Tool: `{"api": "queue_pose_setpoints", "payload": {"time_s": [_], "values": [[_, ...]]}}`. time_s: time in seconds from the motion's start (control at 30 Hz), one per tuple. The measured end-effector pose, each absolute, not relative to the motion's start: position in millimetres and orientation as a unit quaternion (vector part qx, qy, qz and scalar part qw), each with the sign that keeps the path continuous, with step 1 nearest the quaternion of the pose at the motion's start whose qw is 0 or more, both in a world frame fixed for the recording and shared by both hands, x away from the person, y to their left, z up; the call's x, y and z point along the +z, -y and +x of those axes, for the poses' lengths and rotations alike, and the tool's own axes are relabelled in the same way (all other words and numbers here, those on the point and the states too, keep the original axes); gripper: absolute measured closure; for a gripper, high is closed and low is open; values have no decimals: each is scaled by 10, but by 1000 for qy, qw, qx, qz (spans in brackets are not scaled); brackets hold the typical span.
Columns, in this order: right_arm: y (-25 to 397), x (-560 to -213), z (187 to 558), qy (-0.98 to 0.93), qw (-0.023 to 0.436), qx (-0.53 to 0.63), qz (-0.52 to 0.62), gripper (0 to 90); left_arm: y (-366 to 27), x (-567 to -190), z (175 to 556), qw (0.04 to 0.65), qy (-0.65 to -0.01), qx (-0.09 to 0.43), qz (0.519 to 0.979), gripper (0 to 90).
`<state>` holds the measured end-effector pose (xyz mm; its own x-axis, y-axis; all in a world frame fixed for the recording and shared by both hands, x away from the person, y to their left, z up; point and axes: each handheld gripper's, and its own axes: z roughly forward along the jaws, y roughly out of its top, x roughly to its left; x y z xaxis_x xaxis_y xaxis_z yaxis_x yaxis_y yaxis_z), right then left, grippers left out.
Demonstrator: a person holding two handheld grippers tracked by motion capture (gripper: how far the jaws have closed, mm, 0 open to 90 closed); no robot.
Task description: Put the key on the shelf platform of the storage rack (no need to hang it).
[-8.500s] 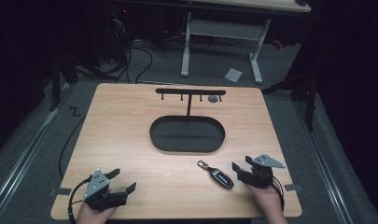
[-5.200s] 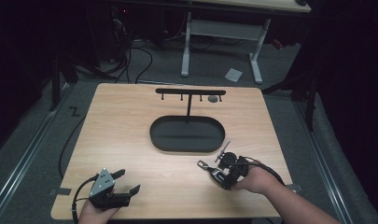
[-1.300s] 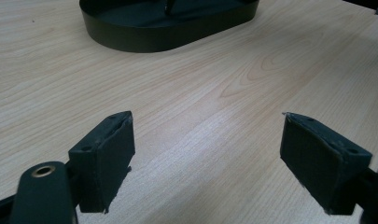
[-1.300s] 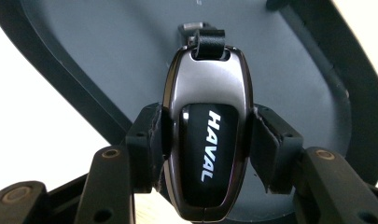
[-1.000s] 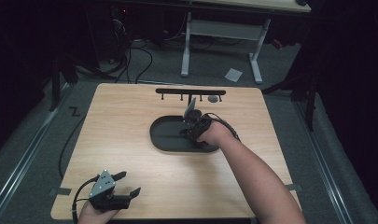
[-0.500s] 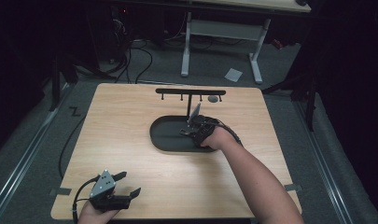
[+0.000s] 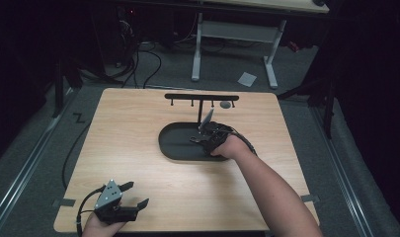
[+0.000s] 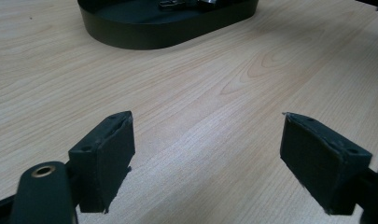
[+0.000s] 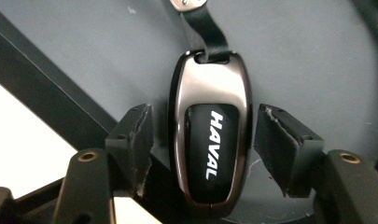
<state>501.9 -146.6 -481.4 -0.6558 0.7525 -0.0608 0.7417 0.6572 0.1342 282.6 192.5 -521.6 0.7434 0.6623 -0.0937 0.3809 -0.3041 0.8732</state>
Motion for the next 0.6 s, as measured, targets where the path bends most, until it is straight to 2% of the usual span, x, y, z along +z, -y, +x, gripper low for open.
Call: {"api": "queue_pose_setpoints", "payload": {"time_s": [0.33,0.6], "values": [[1625,-4487,4836,-891,98,122,426,360,-1897,-5214,2821,488,-323,147,797,186],[1838,-4363,4616,-874,138,190,425,354,-1894,-5215,2822,487,-326,148,797,185]]}}
